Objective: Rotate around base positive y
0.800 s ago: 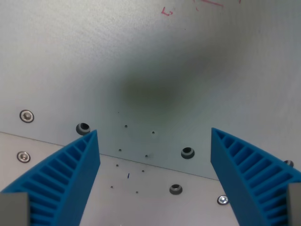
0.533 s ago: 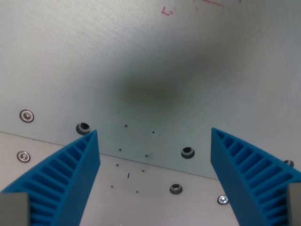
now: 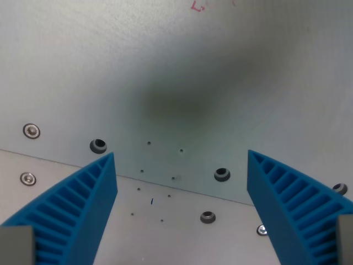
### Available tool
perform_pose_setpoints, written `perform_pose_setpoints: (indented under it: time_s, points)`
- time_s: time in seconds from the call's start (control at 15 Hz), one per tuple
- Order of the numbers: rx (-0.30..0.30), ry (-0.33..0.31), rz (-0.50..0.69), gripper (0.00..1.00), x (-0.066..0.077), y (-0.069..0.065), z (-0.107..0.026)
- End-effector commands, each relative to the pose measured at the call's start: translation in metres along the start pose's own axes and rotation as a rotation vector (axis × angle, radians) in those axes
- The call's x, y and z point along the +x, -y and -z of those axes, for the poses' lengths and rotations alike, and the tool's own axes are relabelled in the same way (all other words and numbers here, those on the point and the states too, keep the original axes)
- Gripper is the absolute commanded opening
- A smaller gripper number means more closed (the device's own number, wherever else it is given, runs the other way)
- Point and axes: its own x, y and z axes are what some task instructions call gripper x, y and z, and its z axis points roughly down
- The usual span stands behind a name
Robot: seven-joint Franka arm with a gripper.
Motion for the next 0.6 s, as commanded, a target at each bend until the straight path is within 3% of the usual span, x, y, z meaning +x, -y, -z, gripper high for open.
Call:
perform_pose_setpoints:
  time_s: [0.07, 0.6]
  points:
    - [0.036, 0.119, 0.001, 1.0, 0.0035, -0.0011, 0.0059]
    - [0.063, 0.208, 0.001, 1.0, 0.0035, -0.0011, 0.0059]
